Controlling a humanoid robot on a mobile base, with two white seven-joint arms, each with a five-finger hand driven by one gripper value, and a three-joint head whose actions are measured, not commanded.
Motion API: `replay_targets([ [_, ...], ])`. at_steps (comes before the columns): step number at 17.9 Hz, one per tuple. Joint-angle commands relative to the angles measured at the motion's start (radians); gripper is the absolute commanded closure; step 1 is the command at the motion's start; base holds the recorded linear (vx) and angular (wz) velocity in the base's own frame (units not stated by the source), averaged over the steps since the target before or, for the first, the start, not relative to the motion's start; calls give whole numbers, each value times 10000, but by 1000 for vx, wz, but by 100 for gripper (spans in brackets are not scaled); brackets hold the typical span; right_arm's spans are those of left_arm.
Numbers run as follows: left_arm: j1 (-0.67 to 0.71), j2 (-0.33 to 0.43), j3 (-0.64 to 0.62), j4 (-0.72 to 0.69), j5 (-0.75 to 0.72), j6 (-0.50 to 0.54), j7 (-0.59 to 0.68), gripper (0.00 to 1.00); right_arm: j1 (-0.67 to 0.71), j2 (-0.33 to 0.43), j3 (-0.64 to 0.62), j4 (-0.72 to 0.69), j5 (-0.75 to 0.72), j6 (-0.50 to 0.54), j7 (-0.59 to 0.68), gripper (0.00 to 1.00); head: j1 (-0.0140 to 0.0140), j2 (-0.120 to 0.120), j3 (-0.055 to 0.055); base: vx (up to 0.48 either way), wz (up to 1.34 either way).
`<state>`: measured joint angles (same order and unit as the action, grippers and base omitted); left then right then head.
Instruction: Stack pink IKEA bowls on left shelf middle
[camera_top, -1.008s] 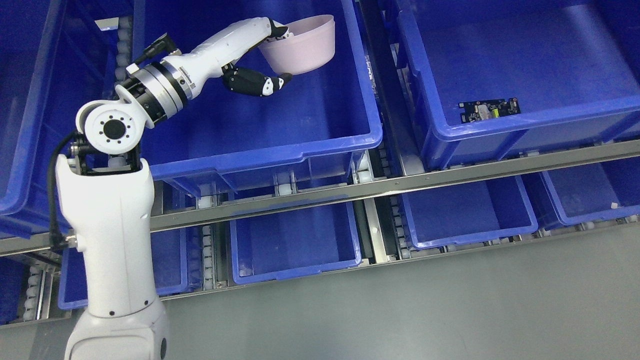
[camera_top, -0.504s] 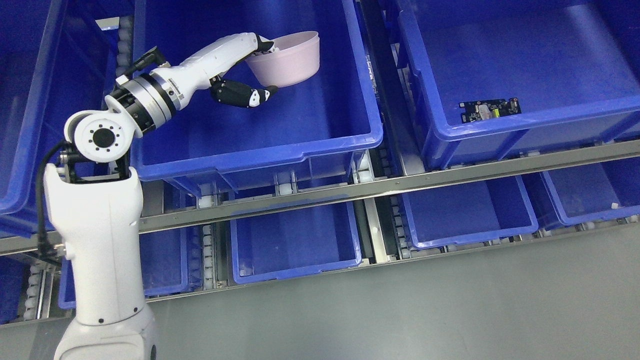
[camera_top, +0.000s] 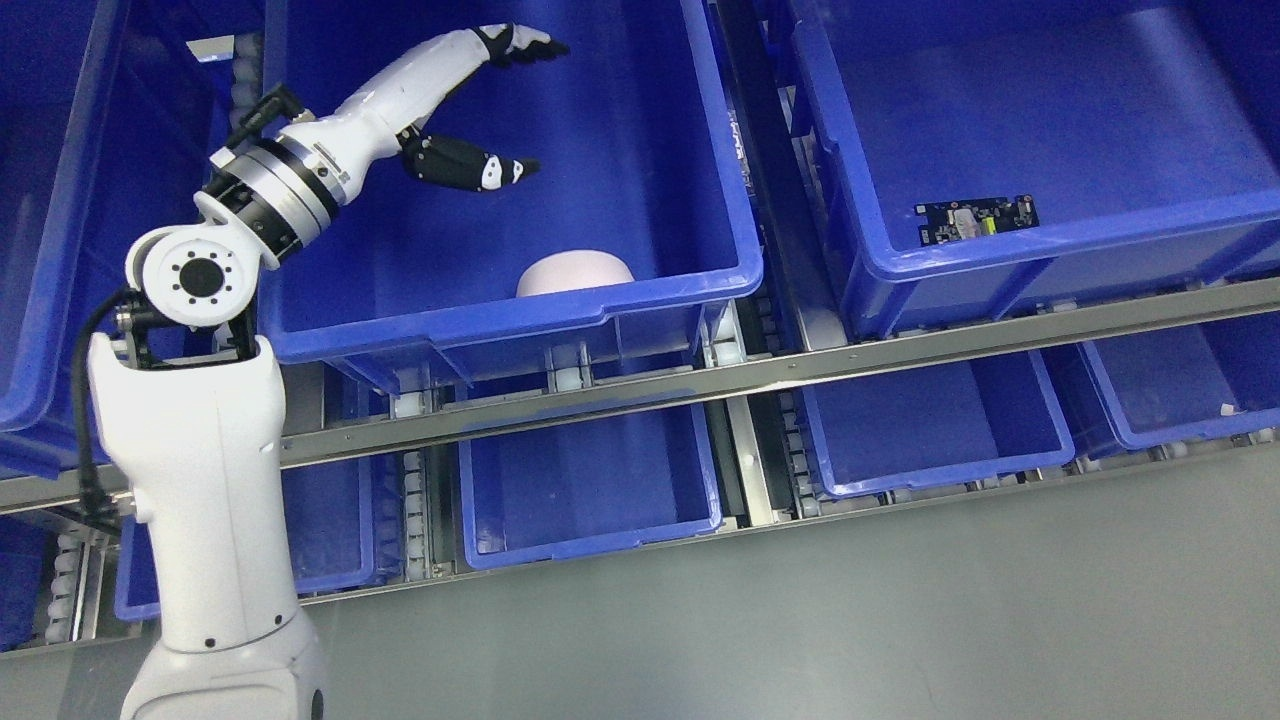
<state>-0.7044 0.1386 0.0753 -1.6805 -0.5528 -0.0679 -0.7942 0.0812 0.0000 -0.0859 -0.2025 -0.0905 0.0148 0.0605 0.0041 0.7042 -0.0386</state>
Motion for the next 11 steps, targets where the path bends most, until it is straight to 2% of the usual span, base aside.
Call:
replay_targets([
  [1,-120,-1211,1147,988,951,-72,3970,0,1,-175,0,0,0,6,8,0,0,0,0,0,0],
  [2,-90,-1211,1012,1126,2354,-72,5457,0,1,-175,0,0,0,6,-7,0,0,0,0,0,0],
  [4,32,-1211,370,1220,5223,171,7381,0,1,-175,0,0,0,6,8,0,0,0,0,0,0],
  [7,751,-1211,-107,884,5420,373,7712,0,1,-175,0,0,0,6,-7,0,0,0,0,-3,2],
  [11,2422,-1211,-431,-358,5405,357,7712,0,1,-175,0,0,0,6,8,0,0,0,0,-38,66],
])
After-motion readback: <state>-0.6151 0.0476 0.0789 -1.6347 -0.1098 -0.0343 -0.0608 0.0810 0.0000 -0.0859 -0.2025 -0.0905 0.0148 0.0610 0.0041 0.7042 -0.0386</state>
